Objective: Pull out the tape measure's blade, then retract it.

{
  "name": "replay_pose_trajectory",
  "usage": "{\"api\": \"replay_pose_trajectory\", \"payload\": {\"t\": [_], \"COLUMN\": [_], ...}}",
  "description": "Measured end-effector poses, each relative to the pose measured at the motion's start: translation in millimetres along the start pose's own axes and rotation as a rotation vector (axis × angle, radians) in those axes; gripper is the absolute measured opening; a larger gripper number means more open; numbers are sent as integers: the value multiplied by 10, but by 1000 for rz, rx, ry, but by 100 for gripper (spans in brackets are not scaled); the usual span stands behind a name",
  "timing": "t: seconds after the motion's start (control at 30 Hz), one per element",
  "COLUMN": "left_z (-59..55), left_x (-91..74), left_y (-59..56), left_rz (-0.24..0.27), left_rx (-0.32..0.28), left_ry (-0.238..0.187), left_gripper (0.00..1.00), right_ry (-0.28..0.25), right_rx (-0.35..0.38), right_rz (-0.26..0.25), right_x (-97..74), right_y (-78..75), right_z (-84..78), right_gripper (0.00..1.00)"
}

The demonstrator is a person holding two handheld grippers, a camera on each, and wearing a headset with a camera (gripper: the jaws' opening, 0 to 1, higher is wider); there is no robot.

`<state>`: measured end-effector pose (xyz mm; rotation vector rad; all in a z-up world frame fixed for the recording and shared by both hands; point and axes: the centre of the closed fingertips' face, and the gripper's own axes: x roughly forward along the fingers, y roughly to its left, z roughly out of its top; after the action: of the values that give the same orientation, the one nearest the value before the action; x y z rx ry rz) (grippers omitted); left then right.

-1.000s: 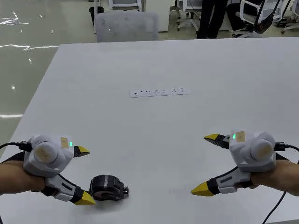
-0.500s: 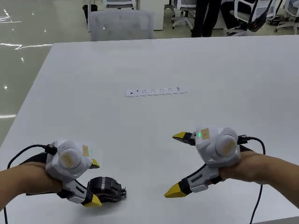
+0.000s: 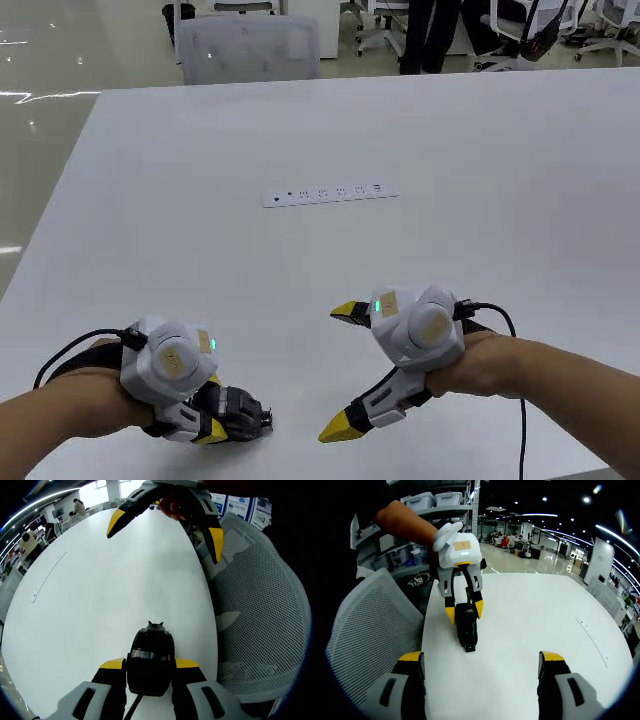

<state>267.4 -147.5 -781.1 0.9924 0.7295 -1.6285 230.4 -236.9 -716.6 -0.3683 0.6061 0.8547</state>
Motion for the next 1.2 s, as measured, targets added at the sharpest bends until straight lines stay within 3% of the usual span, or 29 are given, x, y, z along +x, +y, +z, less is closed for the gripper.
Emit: {"api": "replay_pose_trajectory", "payload": {"t": [0.2,0.37,0.53,0.8,1.07,1.2], "left_z": [-3,12,14,17,17,18], "left_x": [-2,9,12,18,18,20], "left_y": [-1,-13,-11,-7,-6,-4], "left_rz": [-7,-8,-18,-17,-4,-7], "left_rx": [16,28,46,39,18,13], "left_ry": [-32,-19,-20,-15,-24,-24], "left_gripper": [31,31,31,31,31,31], "right_ry": [42,46,75,99,143,144], "right_rx": [-31,-47,-59,-50,-86,-95], "right_rz": [49,77,114,135,134,152], "right_x": [190,345,540,837,935,968], "right_y": [64,103,170,241,273,289], "right_z": [-77,-42,-108,-198,-281,-280], "right_gripper": [89,84,78,54,32,28]}}
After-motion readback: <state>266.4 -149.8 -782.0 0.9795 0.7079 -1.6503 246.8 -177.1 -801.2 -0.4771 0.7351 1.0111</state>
